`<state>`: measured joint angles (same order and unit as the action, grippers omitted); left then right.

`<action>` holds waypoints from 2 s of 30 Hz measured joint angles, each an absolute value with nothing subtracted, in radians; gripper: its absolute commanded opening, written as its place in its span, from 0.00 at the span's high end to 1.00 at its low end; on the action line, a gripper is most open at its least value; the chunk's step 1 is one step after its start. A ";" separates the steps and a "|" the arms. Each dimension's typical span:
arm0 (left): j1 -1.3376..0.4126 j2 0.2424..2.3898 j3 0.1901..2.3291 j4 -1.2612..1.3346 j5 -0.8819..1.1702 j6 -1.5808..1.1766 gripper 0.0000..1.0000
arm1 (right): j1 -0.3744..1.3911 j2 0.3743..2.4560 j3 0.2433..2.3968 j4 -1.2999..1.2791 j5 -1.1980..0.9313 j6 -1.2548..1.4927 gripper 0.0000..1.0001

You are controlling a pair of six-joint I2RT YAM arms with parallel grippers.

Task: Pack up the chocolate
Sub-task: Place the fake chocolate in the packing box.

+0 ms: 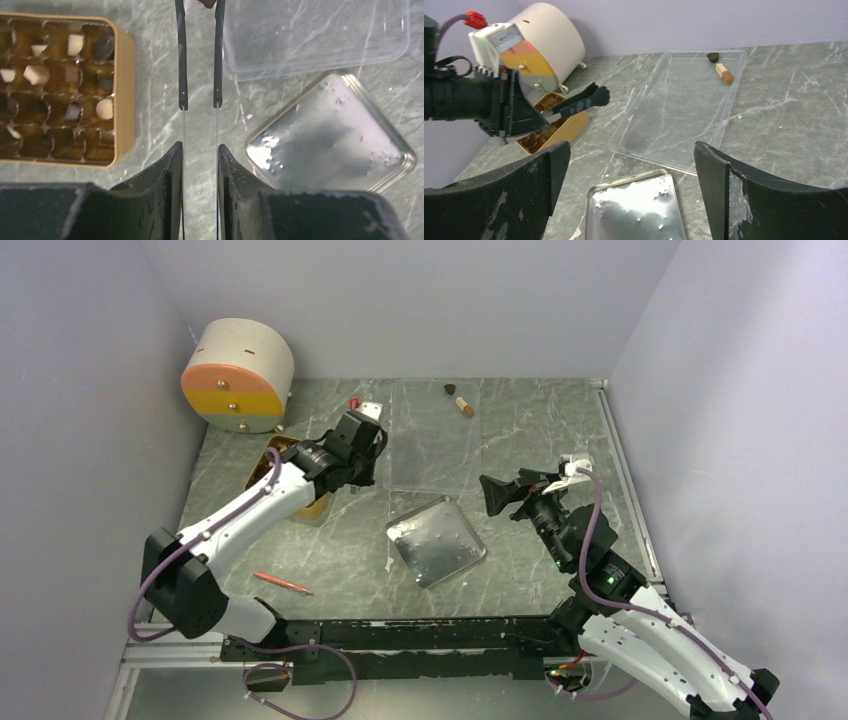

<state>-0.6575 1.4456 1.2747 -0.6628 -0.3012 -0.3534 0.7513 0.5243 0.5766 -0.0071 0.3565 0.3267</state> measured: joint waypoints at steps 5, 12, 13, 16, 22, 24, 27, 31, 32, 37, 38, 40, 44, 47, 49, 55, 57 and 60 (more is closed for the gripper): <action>-0.651 1.346 1.226 -0.736 -0.328 -0.392 0.74 | 0.751 0.532 0.575 -0.005 0.355 0.332 0.00; -0.649 1.249 1.160 -0.829 -0.340 -0.455 0.74 | 0.751 0.559 0.560 0.005 0.333 0.342 0.00; -0.649 1.240 1.155 -0.844 -0.343 -0.462 0.73 | 0.751 0.564 0.560 0.007 0.331 0.342 0.00; -0.648 1.217 1.150 -0.886 -0.358 -0.482 0.72 | 0.751 0.572 0.559 0.009 0.331 0.342 0.00; -0.632 1.171 1.150 -0.926 -0.374 -0.519 0.72 | 0.751 0.573 0.554 0.018 0.331 0.342 0.00; -0.624 1.165 1.150 -0.941 -0.378 -0.529 0.72 | 0.751 0.575 0.554 0.022 0.331 0.342 0.00; -0.600 1.164 1.155 -0.969 -0.380 -0.541 0.71 | 0.751 0.577 0.554 0.025 0.331 0.342 0.00; -0.551 1.162 1.166 -0.991 -0.378 -0.542 0.72 | 0.751 0.577 0.554 0.028 0.331 0.342 0.00; -0.535 1.160 1.166 -0.994 -0.375 -0.540 0.71 | 0.751 0.577 0.554 0.029 0.331 0.342 0.00; -0.445 1.140 1.166 -1.016 -0.342 -0.532 0.71 | 0.751 0.577 0.554 0.031 0.330 0.342 0.00; -0.429 1.135 1.166 -1.019 -0.336 -0.530 0.71 | 0.751 0.577 0.554 0.031 0.330 0.342 0.00; -0.397 1.122 1.165 -1.025 -0.326 -0.518 0.71 | 0.751 0.577 0.554 0.031 0.330 0.342 0.00; -0.350 1.105 1.153 -1.030 -0.296 -0.513 0.71 | 0.751 0.576 0.554 0.033 0.330 0.342 0.00; -0.334 1.103 1.140 -1.039 -0.282 -0.513 0.70 | 0.751 0.576 0.554 0.033 0.327 0.342 0.00; -0.330 1.103 1.134 -1.045 -0.280 -0.513 0.69 | 0.751 0.576 0.554 0.033 0.327 0.342 0.00; -0.323 1.089 1.112 -1.063 -0.278 -0.517 0.67 | 0.751 0.572 0.554 0.033 0.327 0.342 0.00; -0.322 1.087 1.103 -1.064 -0.278 -0.518 0.66 | 0.751 0.574 0.554 0.033 0.327 0.342 0.00; -0.321 1.087 1.091 -1.065 -0.278 -0.519 0.63 | 0.751 0.579 0.554 0.033 0.327 0.342 0.00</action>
<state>-0.3206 1.0870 1.0908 -1.0649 -0.2775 -0.5186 0.7513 0.5785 0.5537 0.0334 0.3275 0.3416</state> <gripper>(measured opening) 0.352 0.997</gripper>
